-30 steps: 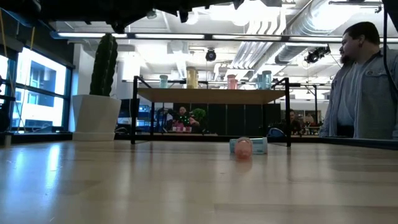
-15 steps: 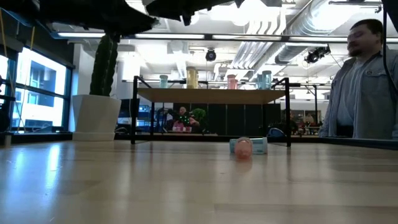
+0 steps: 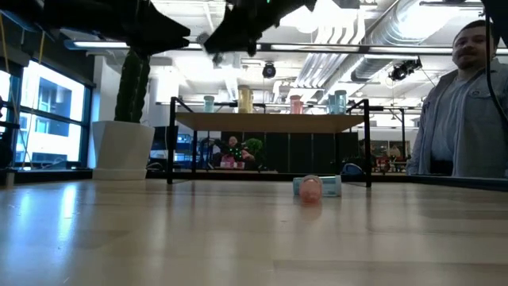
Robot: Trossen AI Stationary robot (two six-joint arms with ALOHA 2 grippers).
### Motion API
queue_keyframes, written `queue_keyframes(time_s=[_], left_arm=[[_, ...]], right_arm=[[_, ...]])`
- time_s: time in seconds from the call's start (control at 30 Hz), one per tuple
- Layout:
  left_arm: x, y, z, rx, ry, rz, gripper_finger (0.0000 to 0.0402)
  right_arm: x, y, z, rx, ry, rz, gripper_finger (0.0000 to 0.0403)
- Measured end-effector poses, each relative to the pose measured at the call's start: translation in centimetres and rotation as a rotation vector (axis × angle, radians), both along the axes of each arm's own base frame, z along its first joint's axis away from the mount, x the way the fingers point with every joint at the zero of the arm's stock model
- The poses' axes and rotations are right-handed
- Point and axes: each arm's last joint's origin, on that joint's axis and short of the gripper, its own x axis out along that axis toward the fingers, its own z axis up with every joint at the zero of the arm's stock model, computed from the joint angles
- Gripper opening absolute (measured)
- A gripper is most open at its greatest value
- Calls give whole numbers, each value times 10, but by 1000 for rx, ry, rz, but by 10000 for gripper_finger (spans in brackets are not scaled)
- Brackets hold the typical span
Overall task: Pick and place medicine bottles onto shelf by color
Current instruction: Put the light blue pill bottle on the shelf aligned with the other light blue pill bottle
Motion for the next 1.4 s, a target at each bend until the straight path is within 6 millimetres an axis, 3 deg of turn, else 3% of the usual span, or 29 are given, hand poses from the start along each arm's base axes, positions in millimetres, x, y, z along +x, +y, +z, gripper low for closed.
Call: queue_keyframes(time_s=[0.53, 0.8, 1.4], left_arm=[[0, -4, -15, -237, 77, -103, 223], [4, -4, -22, -292, 112, -136, 223], [6, -3, -27, -283, 158, -175, 223]], right_arm=[[21, 18, -46, 124, 122, 86, 69], [28, 26, -53, 127, 108, 102, 68], [28, 25, -56, 131, 123, 98, 68]])
